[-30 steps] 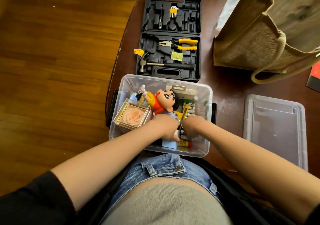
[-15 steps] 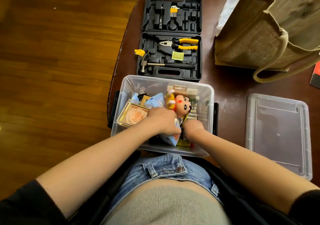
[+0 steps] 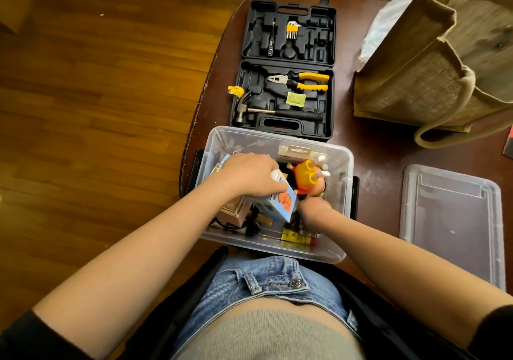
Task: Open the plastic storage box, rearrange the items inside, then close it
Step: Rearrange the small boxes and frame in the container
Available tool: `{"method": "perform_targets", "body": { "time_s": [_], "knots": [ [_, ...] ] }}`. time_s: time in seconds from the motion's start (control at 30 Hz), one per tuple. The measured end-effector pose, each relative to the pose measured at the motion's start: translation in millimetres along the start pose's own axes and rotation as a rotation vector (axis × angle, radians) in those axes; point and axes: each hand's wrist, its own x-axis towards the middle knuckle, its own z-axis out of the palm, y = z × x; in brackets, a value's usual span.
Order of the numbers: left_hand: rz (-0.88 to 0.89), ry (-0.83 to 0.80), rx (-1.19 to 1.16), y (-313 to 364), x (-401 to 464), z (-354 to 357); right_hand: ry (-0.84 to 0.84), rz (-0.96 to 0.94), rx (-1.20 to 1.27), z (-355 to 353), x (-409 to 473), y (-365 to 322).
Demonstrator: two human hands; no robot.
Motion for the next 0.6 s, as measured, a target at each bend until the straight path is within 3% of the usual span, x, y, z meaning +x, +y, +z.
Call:
{"method": "perform_targets", "body": {
  "time_s": [0.17,0.33,0.47,0.6],
  "knots": [
    [-0.032,0.106,-0.162,-21,1,-2,0.036,-0.092,0.008,8,-7,-12],
    [-0.048,0.202,-0.286,-26,4,7,-0.078,-0.065,-0.001,14,-8,-26],
    [-0.061,0.224,-0.350,-31,6,11,-0.044,-0.096,-0.093,7,-14,-28],
    [-0.064,0.215,-0.469,-37,8,10,0.060,-0.147,0.127,-16,-21,-18]
  ]
}}
